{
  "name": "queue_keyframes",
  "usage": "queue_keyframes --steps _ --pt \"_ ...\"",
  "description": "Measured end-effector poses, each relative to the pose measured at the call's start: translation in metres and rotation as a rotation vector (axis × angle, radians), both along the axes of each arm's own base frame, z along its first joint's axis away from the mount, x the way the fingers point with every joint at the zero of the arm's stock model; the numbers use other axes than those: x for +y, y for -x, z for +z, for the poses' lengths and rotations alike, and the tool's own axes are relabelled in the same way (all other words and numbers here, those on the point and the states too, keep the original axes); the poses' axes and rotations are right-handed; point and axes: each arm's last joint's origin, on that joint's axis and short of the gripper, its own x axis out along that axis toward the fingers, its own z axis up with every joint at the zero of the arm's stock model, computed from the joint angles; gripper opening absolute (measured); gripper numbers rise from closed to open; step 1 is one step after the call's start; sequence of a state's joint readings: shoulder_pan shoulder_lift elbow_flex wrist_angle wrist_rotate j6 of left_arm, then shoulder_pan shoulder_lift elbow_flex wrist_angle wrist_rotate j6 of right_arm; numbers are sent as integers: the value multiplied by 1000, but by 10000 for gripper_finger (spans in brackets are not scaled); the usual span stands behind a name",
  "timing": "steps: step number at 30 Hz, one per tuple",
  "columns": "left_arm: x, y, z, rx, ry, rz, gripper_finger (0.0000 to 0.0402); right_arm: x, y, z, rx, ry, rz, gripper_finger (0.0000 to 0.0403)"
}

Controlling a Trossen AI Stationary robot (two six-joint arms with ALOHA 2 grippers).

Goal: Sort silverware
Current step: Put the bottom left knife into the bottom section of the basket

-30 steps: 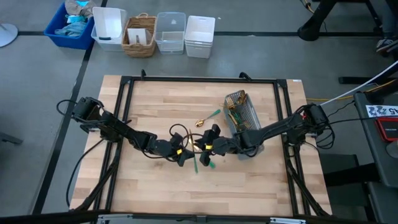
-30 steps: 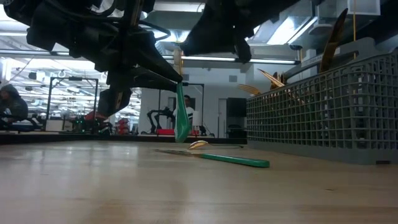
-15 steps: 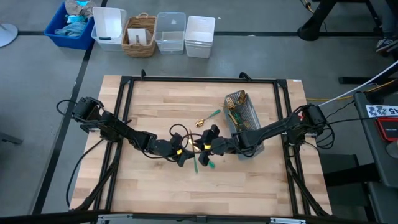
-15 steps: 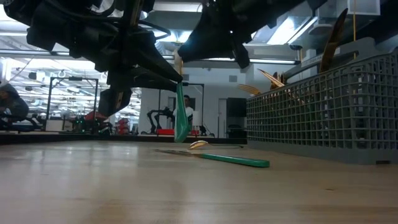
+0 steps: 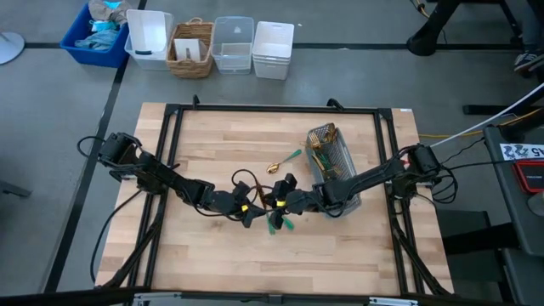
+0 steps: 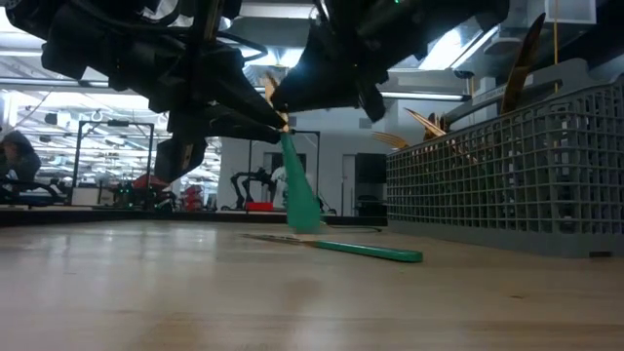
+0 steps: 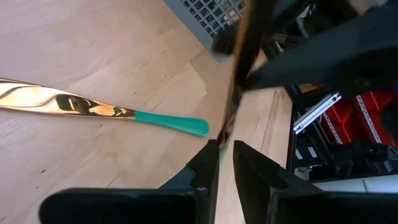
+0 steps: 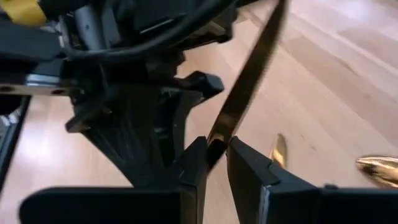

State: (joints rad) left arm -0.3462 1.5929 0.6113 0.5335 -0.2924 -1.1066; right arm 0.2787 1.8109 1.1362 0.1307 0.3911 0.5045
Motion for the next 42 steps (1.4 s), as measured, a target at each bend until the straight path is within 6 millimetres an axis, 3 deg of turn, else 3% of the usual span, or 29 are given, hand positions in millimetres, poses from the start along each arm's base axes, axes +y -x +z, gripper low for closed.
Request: queue_keyframes --steps 7,12,17,26,30,37,42 --pt "0 0 1 -7 -6 -4 40 3 -7 -14 -7 -9 18 58" --pt "0 0 0 -3 -7 -4 40 4 -8 -18 14 0 49 9" --pt "0 0 0 -2 -26 -12 40 4 -8 -18 19 5 68 22" --pt "-1 0 -1 -1 -302 -153 41 8 -4 -18 76 -67 203 8" --pt "-4 0 1 -26 -460 -217 51 6 8 -5 137 -65 218 6" --pt "-9 -17 14 -66 -706 -314 111 1 41 46 138 -38 236 15" --pt "-6 -32 7 -7 -919 -445 143 2 71 76 138 -30 263 15"
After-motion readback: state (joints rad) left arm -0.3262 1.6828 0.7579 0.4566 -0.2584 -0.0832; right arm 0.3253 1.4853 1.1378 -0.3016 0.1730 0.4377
